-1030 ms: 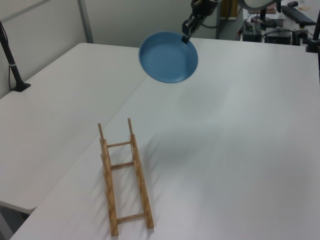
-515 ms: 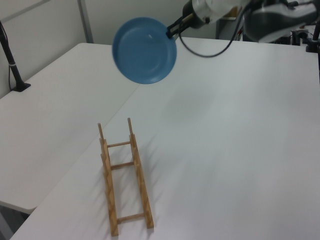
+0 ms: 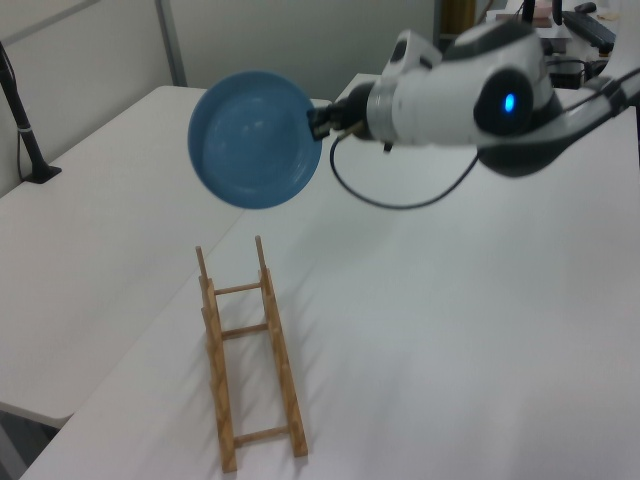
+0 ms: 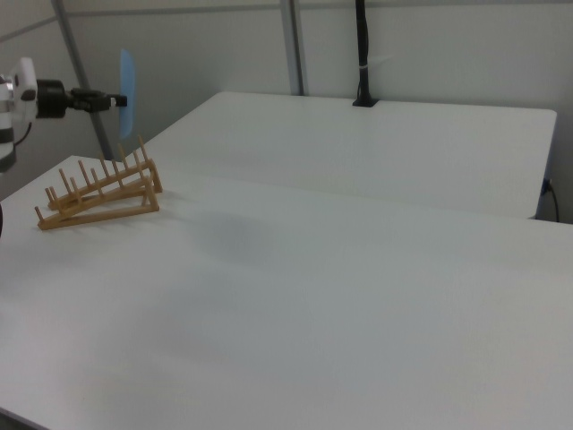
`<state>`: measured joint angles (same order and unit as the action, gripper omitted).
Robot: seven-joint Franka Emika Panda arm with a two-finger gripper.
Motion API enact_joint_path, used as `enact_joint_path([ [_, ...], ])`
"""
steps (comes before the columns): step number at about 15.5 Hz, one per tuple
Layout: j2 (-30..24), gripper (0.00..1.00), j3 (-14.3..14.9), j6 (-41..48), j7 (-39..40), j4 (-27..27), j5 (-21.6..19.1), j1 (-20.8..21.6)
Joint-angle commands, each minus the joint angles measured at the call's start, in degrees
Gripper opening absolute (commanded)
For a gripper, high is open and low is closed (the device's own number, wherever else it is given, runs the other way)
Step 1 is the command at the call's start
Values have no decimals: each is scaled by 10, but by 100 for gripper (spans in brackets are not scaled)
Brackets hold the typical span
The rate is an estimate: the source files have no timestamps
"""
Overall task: Place plate in plate rack
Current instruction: 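Carry the upright plate over the wooden dish rack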
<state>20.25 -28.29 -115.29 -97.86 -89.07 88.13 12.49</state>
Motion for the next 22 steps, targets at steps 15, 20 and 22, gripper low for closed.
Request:
enact_joint_path([
  [15, 113, 0, 81, 64, -131, 49, 128, 115],
  [20, 157, 0, 90, 66, -153, 108, 129, 140],
  [22, 167, 0, 90, 67, -153, 111, 130, 149],
])
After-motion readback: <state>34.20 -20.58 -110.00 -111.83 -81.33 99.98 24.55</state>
